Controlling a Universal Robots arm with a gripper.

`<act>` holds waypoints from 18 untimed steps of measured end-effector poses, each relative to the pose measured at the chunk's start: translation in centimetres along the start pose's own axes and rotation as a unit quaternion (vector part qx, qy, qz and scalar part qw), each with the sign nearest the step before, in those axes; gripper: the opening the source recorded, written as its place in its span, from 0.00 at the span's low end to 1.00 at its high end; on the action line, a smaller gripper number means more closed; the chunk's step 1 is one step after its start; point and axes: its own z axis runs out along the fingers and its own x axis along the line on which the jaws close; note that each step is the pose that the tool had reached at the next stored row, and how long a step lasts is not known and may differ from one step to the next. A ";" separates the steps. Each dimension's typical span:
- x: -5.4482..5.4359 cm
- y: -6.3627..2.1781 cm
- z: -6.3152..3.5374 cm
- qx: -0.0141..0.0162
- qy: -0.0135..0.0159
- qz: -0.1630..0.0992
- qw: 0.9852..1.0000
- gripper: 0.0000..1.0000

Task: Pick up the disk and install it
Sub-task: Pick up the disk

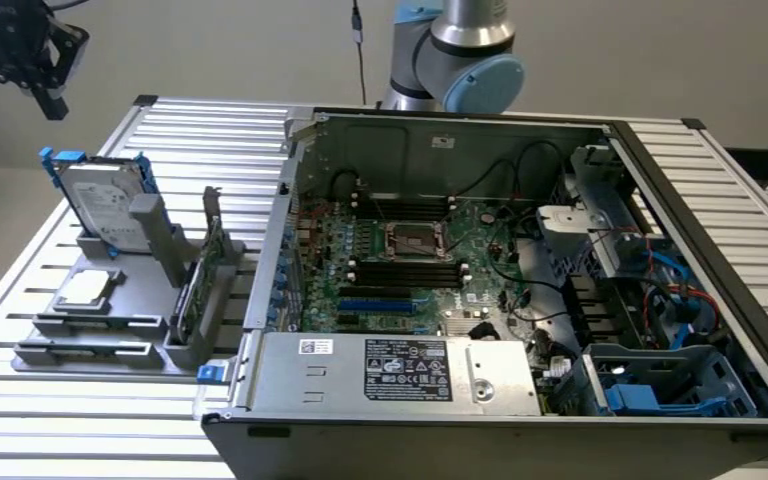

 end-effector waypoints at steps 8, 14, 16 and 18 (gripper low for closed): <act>0.0 0.00 0.24 0.001 0.000 -0.040 0.999 0.11; 0.0 0.00 0.44 0.001 0.000 -0.094 0.996 0.11; 0.0 0.00 0.50 0.002 0.000 -0.112 0.994 0.11; 0.0 0.00 0.56 0.002 0.000 -0.130 0.991 0.11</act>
